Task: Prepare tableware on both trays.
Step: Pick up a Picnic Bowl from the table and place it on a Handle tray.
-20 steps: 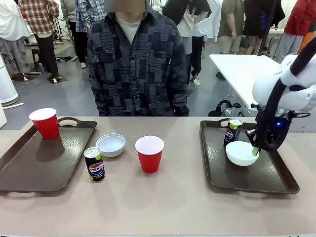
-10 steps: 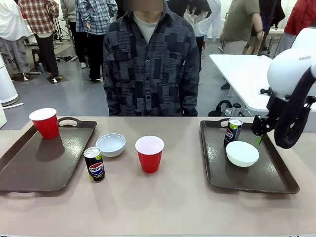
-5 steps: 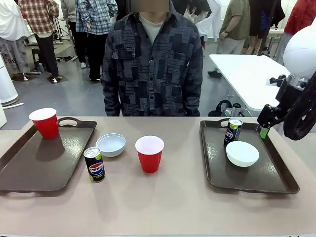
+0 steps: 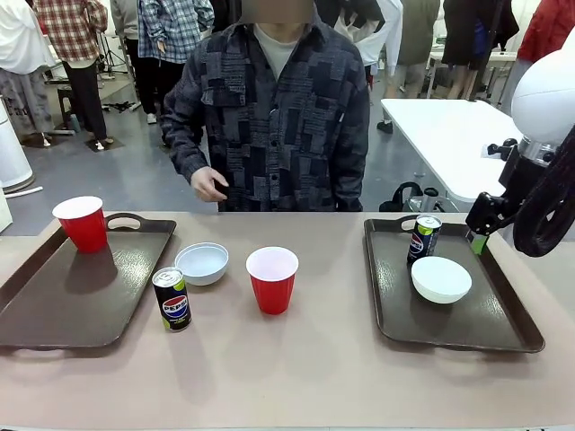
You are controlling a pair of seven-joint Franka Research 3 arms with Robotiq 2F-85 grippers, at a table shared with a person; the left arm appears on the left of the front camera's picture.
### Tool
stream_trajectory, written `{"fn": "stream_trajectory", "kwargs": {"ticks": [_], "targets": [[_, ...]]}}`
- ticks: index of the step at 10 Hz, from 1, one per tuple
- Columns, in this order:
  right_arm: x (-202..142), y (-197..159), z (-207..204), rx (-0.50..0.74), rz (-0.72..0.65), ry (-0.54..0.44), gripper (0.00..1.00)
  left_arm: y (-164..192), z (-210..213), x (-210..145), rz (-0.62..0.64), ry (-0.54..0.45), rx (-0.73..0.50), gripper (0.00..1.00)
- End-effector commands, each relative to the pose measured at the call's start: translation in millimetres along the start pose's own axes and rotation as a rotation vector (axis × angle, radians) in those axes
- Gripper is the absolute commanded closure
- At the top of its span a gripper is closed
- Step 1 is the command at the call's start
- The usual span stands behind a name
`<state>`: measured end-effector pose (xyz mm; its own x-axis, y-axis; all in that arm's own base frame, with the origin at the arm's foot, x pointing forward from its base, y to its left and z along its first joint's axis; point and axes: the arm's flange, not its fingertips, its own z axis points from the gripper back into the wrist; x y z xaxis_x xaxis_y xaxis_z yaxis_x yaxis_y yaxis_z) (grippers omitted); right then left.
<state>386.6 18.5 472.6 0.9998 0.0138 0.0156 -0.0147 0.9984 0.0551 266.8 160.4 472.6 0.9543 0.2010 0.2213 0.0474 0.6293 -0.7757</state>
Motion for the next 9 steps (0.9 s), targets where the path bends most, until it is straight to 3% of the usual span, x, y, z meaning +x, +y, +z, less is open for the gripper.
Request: {"fn": "stream_trajectory", "kwargs": {"ticks": [1,6,9], "targets": [[2,-1,-4,-0.012,-0.010,-0.010,0.04,1,0,0,-0.012,-0.010,-0.016,0.00],[0,0,0,0.000,0.000,0.000,0.04,0,0,0,0.000,0.000,0.000,0.00],[-25,-47,15,0.429,0.066,0.081,0.04,-83,-21,12,-0.021,0.067,0.273,0.00]]}}
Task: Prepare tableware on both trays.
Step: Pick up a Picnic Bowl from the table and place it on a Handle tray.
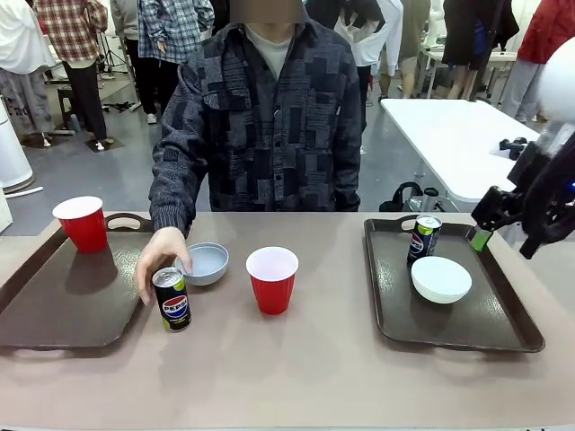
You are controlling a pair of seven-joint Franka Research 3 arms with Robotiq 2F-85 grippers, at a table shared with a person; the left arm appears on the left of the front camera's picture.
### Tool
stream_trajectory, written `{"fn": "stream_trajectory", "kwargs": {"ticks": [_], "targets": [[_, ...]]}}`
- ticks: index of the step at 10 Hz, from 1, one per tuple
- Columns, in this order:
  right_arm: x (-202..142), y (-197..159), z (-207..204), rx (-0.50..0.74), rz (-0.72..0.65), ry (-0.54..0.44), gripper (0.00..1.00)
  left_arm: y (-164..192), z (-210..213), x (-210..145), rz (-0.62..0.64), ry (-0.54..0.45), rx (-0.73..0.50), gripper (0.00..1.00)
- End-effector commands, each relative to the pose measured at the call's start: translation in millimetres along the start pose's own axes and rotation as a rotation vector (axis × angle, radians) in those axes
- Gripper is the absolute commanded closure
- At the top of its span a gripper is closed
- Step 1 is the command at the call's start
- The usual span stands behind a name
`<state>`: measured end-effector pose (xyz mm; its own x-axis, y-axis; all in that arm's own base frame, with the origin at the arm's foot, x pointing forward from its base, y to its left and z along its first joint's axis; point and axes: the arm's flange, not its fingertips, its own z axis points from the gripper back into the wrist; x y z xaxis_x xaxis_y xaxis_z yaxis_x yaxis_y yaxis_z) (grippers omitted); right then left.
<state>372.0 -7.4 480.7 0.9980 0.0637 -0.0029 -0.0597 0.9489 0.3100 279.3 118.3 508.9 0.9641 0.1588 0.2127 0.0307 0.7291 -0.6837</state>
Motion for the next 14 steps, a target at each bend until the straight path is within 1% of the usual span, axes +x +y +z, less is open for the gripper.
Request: {"fn": "stream_trajectory", "kwargs": {"ticks": [1,2,3,4,5,6,7,8,10,11,12,13,14], "targets": [[-23,-43,19,0.289,0.027,0.048,0.04,-65,-9,10,-0.035,0.041,0.247,0.00],[-34,-66,24,0.361,0.007,0.025,0.04,-101,-18,19,-0.149,0.031,0.358,0.00],[-50,-92,31,0.421,-0.016,-0.012,0.04,-136,-28,25,-0.201,0.043,0.431,0.00],[-67,-119,41,0.473,-0.038,-0.057,0.04,-164,-43,33,-0.236,0.066,0.499,0.00],[-77,-141,52,0.508,-0.053,-0.085,0.04,-182,-59,45,-0.246,0.085,0.563,0.00],[-91,-168,62,0.561,-0.105,-0.114,0.04,-196,-80,58,-0.241,0.110,0.627,0.00],[-100,-180,64,0.605,-0.126,-0.136,0.04,-204,-107,71,-0.231,0.139,0.693,0.00],[-106,-190,65,0.660,-0.123,-0.161,0.04,-210,-126,80,-0.237,0.148,0.741,0.00],[-115,-215,69,0.710,-0.140,-0.201,0.04,-216,-164,89,-0.248,0.134,0.753,0.00],[-111,-219,69,0.732,-0.140,-0.198,0.04,-217,-179,87,-0.254,0.108,0.754,0.00],[-104,-218,67,0.716,-0.130,-0.189,0.04,-216,-184,85,-0.244,0.083,0.709,0.00],[-119,-211,65,0.688,-0.167,-0.195,0.04,-213,-170,68,-0.234,0.103,0.612,0.00],[-119,-211,65,0.688,-0.167,-0.195,0.04,-213,-183,87,-0.266,0.132,0.724,0.00]]}}
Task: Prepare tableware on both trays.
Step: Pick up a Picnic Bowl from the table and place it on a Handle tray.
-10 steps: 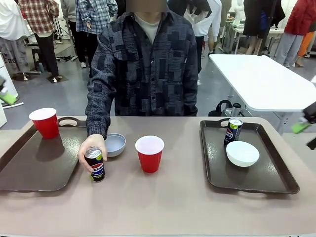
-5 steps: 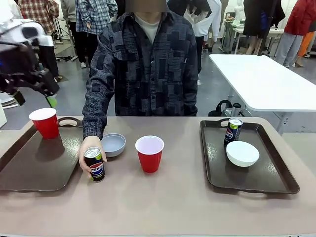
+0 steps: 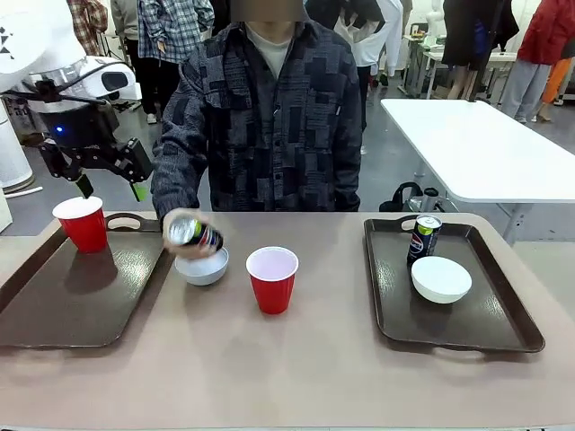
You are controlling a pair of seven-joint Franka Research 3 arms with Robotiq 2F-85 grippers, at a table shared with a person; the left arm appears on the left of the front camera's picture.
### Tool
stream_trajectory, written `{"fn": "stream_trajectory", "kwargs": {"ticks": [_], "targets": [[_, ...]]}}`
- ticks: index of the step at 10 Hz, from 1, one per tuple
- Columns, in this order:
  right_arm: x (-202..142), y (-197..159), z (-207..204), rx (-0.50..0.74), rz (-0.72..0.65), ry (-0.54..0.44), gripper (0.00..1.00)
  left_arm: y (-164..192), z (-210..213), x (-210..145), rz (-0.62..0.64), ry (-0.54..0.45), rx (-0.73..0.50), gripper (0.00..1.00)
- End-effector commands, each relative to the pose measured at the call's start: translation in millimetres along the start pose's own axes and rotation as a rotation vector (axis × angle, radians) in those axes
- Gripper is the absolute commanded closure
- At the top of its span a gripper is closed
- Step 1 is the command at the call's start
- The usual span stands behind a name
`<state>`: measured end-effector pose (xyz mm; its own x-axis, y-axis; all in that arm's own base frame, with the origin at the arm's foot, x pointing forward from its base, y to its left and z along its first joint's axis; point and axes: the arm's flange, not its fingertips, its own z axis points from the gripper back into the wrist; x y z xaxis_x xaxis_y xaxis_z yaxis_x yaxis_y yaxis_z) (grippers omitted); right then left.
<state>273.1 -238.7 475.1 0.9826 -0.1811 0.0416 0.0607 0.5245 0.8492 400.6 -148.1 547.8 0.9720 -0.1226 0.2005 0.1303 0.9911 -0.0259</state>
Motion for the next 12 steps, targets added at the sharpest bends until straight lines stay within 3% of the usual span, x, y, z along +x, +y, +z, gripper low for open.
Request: {"fn": "stream_trajectory", "kwargs": {"ticks": [1,2,3,4,5,12], "targets": [[-6,4,0,-0.003,0.004,-0.004,0.04,4,-3,3,-0.007,0.011,0.039,0.00],[-6,4,0,-0.003,0.004,-0.004,0.04,0,0,0,0.000,0.000,0.000,0.00],[-6,4,0,-0.003,0.004,-0.004,0.04,22,10,-74,-0.162,0.020,-0.101,0.00],[-6,4,0,-0.003,0.004,-0.004,0.04,40,23,-139,-0.262,-0.040,-0.121,0.00],[-6,4,0,-0.003,0.004,-0.004,0.04,53,26,-157,-0.226,-0.101,-0.098,0.00],[-6,4,0,-0.003,0.004,-0.004,0.04,59,14,-111,-0.127,-0.016,-0.115,0.00]]}}
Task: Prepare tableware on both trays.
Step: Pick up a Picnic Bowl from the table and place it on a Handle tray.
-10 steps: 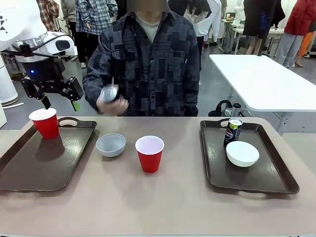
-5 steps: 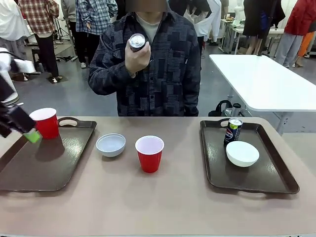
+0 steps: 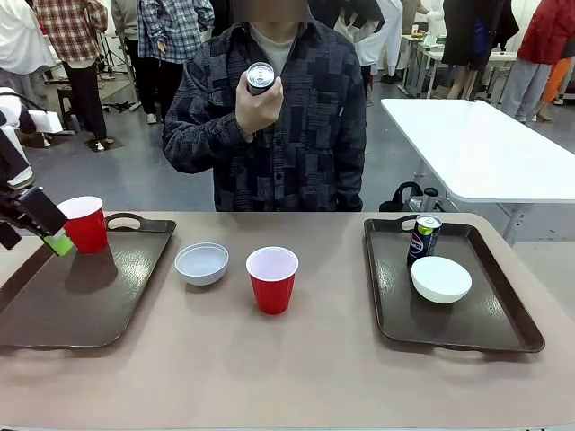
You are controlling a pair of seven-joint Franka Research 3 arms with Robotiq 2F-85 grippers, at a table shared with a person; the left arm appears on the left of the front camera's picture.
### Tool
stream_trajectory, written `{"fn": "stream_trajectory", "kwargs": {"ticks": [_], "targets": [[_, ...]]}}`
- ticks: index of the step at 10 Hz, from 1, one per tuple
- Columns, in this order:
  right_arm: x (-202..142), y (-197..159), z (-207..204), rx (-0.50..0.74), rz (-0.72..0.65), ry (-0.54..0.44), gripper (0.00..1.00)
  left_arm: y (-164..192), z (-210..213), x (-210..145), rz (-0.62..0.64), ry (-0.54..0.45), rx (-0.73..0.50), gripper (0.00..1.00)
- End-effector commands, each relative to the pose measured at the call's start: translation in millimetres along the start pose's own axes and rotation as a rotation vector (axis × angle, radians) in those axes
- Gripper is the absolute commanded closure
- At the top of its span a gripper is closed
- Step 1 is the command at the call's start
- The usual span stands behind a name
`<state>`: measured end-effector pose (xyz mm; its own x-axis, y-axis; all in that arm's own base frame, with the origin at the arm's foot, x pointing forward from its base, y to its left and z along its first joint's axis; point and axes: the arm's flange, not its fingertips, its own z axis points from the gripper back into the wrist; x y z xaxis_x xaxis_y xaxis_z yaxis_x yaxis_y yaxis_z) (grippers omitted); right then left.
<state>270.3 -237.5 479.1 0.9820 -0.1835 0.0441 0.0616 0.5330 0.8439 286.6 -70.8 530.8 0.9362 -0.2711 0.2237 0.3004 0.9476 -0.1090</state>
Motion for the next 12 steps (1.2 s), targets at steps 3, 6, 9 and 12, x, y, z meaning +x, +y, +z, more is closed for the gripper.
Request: {"fn": "stream_trajectory", "kwargs": {"ticks": [3,6,9,12], "targets": [[-4,0,-2,0.007,0.003,0.000,0.04,-10,-14,84,0.185,-0.037,-0.018,0.00],[-4,0,-2,0.007,0.003,0.000,0.04,-33,-45,134,0.249,-0.019,0.068,0.00],[-4,0,-2,0.007,0.003,0.000,0.04,-55,-42,37,0.035,0.076,0.124,0.00],[-4,0,-2,0.007,0.003,0.000,0.04,-50,-46,35,0.057,0.080,0.123,0.00]]}}
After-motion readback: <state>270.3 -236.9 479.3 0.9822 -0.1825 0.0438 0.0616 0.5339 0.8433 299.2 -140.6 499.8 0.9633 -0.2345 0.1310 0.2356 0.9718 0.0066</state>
